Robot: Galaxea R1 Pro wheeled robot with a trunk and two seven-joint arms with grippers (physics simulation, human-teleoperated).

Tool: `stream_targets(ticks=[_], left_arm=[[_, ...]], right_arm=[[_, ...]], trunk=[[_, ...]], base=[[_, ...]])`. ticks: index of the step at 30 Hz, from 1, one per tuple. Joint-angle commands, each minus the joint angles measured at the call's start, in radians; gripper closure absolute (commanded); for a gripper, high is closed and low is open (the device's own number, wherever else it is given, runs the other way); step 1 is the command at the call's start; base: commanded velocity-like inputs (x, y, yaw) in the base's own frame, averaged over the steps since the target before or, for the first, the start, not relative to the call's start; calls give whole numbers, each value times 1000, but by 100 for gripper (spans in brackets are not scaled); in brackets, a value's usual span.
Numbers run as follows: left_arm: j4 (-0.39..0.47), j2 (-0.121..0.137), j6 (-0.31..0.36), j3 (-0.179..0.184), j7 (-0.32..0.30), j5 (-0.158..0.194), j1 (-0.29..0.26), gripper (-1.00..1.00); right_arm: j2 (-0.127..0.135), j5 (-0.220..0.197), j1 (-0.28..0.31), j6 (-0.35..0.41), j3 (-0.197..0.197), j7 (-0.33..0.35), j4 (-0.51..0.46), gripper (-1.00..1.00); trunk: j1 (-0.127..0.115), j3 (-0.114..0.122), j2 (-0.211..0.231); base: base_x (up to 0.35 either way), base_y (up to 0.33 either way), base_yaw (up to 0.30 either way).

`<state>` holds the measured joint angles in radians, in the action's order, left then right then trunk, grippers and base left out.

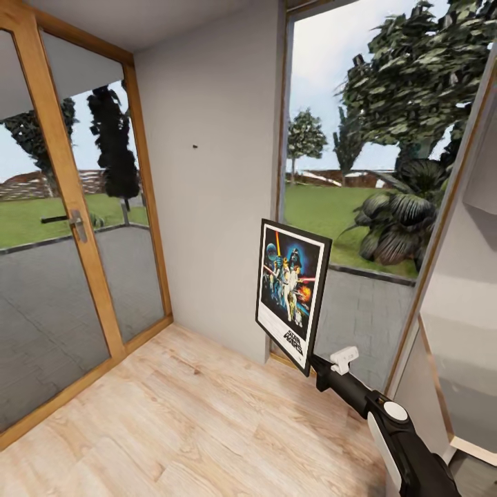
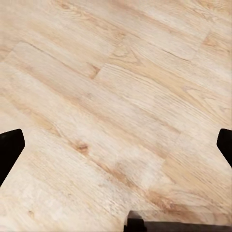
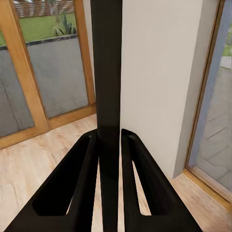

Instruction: Pick up the poster from the kitchen countertop and hang it on one of the wall nails in the kitchen.

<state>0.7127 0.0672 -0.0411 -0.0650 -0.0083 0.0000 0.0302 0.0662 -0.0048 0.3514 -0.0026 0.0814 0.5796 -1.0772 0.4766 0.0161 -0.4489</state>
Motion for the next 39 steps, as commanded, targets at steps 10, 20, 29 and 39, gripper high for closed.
stream_targets(ticks=[10, 20, 29, 39], left_arm=[[1, 0, -2, -1, -1, 0, 0, -100], [1, 0, -2, -1, -1, 0, 0, -100], [1, -1, -3, 0, 2, -1, 0, -100], [-1, -1, -3, -2, 1, 0, 0, -100]], right_arm=[[0, -3, 0, 1, 1, 8, 0, 100], [0, -3, 0, 2, 1, 8, 0, 100], [0, -1, 0, 7, 2, 8, 0, 100], [0, -1, 0, 4, 1, 8, 0, 100]], trunk=[[-27, 22, 49], [-27, 22, 49], [-27, 22, 49], [-27, 22, 49]], base=[[0, 0, 0], [0, 0, 0], [0, 0, 0], [0, 108, 0]])
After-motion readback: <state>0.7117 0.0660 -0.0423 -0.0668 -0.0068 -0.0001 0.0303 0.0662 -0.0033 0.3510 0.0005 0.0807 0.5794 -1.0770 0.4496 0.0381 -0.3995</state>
